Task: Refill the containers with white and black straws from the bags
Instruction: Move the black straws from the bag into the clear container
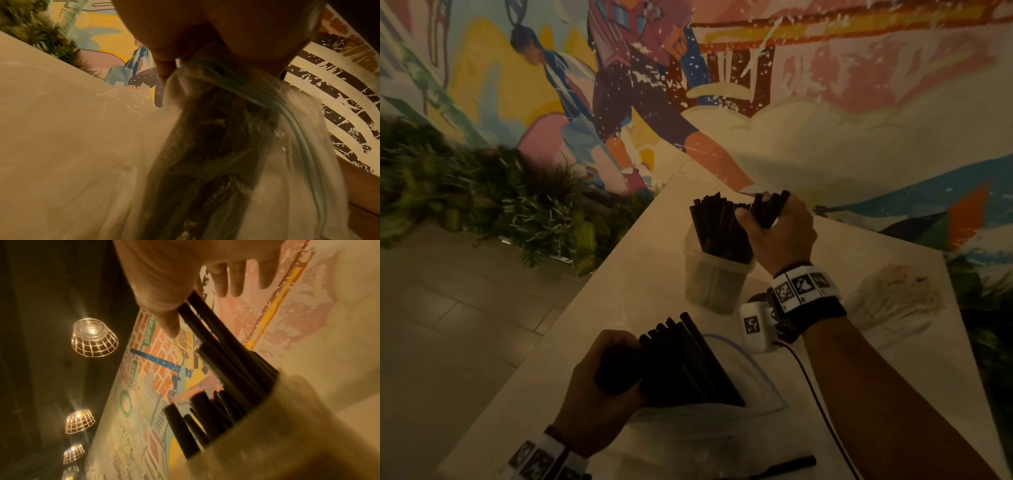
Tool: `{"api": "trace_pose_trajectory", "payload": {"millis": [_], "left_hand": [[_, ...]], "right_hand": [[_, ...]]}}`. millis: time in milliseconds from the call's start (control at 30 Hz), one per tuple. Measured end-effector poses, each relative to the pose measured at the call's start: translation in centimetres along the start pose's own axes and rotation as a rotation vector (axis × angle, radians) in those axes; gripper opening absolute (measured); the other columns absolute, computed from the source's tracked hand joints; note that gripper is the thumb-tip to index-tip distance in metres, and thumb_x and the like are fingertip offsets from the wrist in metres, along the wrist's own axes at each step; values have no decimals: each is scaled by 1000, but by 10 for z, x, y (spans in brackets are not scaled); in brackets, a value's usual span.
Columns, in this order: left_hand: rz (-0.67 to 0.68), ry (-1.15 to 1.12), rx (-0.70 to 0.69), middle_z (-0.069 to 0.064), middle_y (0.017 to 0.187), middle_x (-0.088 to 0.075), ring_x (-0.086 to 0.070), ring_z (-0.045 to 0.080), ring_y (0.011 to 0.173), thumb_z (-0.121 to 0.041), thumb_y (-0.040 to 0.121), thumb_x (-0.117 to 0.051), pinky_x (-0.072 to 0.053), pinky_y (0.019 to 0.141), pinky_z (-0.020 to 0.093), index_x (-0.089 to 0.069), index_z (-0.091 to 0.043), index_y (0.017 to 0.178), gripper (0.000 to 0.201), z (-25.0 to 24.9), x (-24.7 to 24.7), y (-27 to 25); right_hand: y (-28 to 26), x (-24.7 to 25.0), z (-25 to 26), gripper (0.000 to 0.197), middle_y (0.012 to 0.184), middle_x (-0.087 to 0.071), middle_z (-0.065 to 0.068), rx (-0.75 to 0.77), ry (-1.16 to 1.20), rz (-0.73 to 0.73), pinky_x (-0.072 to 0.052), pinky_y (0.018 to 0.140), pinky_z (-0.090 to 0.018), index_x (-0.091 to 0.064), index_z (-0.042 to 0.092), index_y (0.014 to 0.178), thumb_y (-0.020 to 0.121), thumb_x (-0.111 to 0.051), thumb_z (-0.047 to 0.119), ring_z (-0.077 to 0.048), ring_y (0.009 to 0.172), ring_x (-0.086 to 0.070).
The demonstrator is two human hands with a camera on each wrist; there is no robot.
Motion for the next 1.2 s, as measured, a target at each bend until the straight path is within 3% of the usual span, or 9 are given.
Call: {"api": "trace_pose_trajectory", "payload": {"millis": [167,267,367,533,767,900,1000,1100,1200], "left_hand": [[-2,-18,17,0,90,-67,-65,16,79,-26,51,-79,-55,72,22,-62,-32,85,38,6,2,0],[-4,-15,14,-3,90,-67,-65,14,79,-26,51,-77,-54,72,19,-62,-33,84,37,4,1,-1],[-5,-10,27,-2,90,-66,-65,16,79,-26,52,-76,-54,73,20,-62,-33,84,36,5,1,-1],[-10,-2,23,-2,91,-66,-65,16,80,-26,52,-76,-55,74,20,-62,-32,85,36,6,3,-2],[-1,-1,18,1,93,-65,-64,20,82,-26,54,-76,-56,76,24,-62,-30,87,36,7,4,-2],[-2,4,20,1,92,-66,-65,18,81,-27,54,-76,-55,74,22,-62,-33,85,35,6,3,-3],[1,35,9,0,91,-66,-65,17,79,-28,54,-76,-55,72,20,-61,-32,85,35,5,4,-2],[1,35,11,0,92,-65,-65,16,79,-29,52,-77,-54,72,20,-60,-34,85,37,5,4,-2],[31,68,3,-5,93,-66,-65,9,78,-30,51,-75,-52,69,14,-59,-40,85,39,1,0,0]], "right_hand": [[7,43,42,62,144,-39,-18,263,206,-289,-36,108,-45,-40,7,138,85,-62,33,-31,135,-35],[8,-8,47,50,146,-38,-17,303,47,40,-32,112,-46,-37,13,138,94,-46,35,-31,135,-35],[-1,-62,31,53,134,-46,-11,266,-142,387,-42,97,-54,-48,12,125,94,-32,52,-29,125,-43],[9,-35,50,72,147,-36,-10,309,-122,202,-31,106,-56,-42,16,136,88,-21,65,-29,136,-32],[-22,-82,47,45,151,-27,-4,404,-590,522,-15,111,-56,-48,29,127,90,-40,53,-29,137,-23],[-19,-42,70,59,148,-34,-6,382,-337,320,-20,110,-57,-41,24,136,86,-47,56,-30,138,-26],[-38,6,87,57,137,-52,-1,358,126,204,-40,102,-47,-50,21,131,82,-59,48,-20,125,-47],[-84,-9,79,73,135,-50,12,75,503,608,-46,102,-33,-41,30,139,76,-77,31,-4,119,-50],[-144,-35,65,106,145,-33,19,-37,487,976,-35,108,-28,-18,39,146,65,-85,29,-7,135,-32]]}}
Point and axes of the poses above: each hand's wrist, its own y-axis towards the middle knuckle, its own x-axis out of the back of the hand, z = x × y, the point moved 10 cm from there along y, towards the middle knuckle
